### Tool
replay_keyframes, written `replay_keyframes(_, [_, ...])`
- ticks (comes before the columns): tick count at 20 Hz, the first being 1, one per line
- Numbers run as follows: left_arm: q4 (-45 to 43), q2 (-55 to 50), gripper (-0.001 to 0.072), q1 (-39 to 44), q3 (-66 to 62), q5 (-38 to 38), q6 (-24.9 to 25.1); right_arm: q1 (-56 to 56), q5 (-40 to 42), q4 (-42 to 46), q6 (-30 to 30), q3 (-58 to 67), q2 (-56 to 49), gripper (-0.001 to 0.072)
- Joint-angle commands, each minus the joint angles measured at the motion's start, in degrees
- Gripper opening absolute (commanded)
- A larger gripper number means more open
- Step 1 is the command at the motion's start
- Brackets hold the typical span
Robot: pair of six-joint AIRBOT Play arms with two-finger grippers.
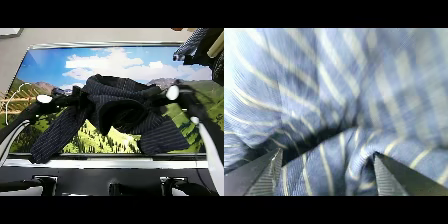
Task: Fold the clothes and pants, and hang the long-sleeved shirts on hangers.
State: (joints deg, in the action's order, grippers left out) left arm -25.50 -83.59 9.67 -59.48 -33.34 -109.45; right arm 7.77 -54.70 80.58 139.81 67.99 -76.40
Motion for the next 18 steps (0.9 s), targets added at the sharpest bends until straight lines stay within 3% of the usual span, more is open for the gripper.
replay_keyframes(1, [-12.5, 6.3, 0.04, -4.1, -0.5, -3.3, 0.2, -7.6, -5.8, 1.0, -12.3, 0.1, 10.6, 0.0643])
replay_keyframes(4, [-23.3, 14.8, 0.04, -6.1, -0.5, -7.5, 0.0, -9.3, -15.7, 3.0, -18.9, 0.1, 20.3, 0.0643])
replay_keyframes(10, [-36.9, 24.8, 0.0401, -0.6, -0.4, -19.3, 0.0, 4.6, -30.7, 4.0, -20.9, 0.1, 25.8, 0.0644])
replay_keyframes(11, [-37.4, 25.5, 0.0401, 0.3, -0.4, -21.9, 0.0, 6.8, -32.3, 4.4, -20.9, 0.1, 25.8, 0.0644])
replay_keyframes(12, [-38.1, 26.3, 0.0463, 1.3, -0.1, -24.2, -0.1, 8.3, -33.6, 4.4, -21.0, 0.1, 25.9, 0.0645])
replay_keyframes(18, [-40.1, 30.6, 0.0465, 3.7, 5.1, -26.3, -3.7, 10.8, -34.1, 2.6, -19.6, -0.2, 26.9, 0.0643])
